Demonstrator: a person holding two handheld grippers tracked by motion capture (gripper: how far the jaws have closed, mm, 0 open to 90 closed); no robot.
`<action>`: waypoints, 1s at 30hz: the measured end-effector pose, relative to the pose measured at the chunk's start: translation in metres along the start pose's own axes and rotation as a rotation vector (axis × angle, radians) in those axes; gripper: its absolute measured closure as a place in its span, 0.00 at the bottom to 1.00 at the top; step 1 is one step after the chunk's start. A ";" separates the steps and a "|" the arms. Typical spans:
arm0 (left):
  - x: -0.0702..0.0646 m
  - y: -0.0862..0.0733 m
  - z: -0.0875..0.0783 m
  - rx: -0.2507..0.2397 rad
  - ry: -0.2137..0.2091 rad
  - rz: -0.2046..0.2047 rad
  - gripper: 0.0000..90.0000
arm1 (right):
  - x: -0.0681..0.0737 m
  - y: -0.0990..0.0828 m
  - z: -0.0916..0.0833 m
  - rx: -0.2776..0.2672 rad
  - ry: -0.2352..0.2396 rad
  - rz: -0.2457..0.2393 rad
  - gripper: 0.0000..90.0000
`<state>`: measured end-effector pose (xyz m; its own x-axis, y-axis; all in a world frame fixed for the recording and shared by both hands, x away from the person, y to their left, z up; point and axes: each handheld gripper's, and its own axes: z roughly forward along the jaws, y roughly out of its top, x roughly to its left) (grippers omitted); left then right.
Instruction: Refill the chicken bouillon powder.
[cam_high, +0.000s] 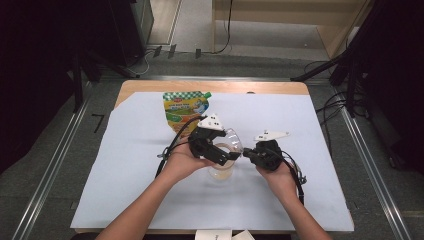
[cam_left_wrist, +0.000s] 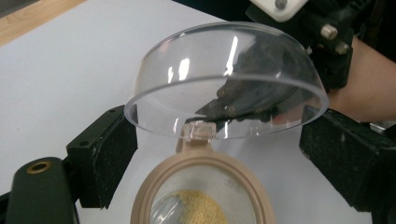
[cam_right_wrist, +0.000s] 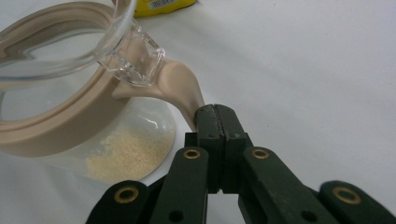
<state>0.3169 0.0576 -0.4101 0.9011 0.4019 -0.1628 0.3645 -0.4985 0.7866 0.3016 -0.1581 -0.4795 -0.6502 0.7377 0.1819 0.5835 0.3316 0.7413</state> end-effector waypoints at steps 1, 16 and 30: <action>0.001 0.002 0.002 0.002 -0.003 -0.004 0.14 | 0.000 0.000 0.000 -0.001 0.001 0.002 1.00; 0.009 0.016 0.003 0.003 -0.069 -0.056 0.11 | -0.004 -0.003 -0.011 -0.029 -0.022 0.010 0.98; 0.018 0.011 -0.044 0.018 -0.003 -0.041 0.31 | 0.011 -0.013 -0.043 -0.028 0.035 0.004 0.73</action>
<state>0.3266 0.0926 -0.3779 0.8862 0.4199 -0.1961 0.4049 -0.4957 0.7683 0.2661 -0.1797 -0.4595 -0.6647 0.7180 0.2065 0.5722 0.3116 0.7586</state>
